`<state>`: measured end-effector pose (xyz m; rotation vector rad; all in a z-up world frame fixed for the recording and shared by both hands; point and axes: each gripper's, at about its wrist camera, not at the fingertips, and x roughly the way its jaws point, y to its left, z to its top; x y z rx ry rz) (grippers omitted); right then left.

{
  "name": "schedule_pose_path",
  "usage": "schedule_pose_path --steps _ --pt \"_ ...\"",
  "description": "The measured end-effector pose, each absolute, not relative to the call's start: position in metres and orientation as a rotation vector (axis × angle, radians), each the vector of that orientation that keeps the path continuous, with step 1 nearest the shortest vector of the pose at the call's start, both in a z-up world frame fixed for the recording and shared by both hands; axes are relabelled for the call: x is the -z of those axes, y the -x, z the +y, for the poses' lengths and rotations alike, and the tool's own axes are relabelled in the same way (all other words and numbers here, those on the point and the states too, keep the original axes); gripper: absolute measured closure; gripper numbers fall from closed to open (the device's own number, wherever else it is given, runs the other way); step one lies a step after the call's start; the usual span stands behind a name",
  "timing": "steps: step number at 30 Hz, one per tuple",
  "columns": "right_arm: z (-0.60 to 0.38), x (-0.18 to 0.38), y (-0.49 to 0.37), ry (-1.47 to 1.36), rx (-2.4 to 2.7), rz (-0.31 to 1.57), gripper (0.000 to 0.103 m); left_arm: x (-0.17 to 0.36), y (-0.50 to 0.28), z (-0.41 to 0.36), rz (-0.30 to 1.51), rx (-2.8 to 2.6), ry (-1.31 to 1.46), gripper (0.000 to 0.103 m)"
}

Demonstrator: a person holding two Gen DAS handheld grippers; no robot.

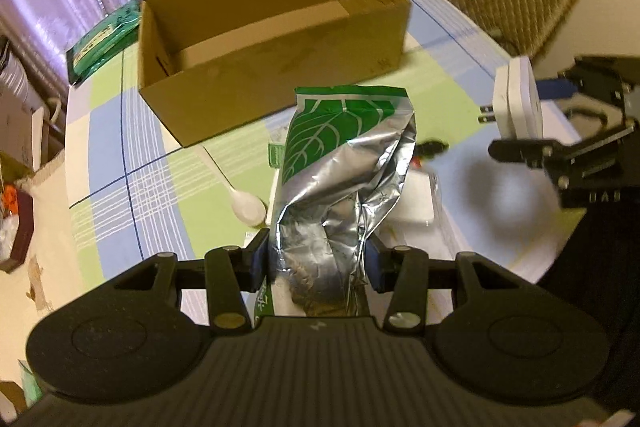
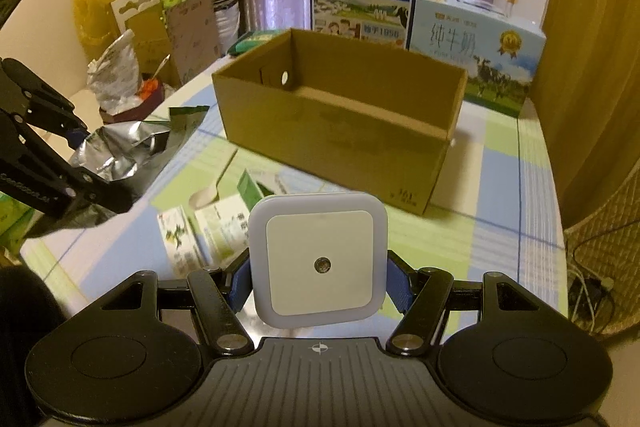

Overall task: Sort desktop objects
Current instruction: 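Carry the foil bag and night light over the cardboard box with both grippers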

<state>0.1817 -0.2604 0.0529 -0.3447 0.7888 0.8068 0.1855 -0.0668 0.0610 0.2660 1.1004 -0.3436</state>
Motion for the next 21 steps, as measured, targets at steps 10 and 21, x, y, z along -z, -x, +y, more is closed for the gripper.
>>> schedule_pose_path --steps 10,21 --pt "-0.239 -0.073 -0.216 0.321 -0.787 0.767 0.040 -0.077 -0.217 -0.059 1.075 0.293 -0.157 0.061" --pt "-0.217 -0.085 -0.274 0.230 -0.726 0.764 0.040 -0.103 -0.281 -0.047 1.030 0.278 -0.016 0.061"
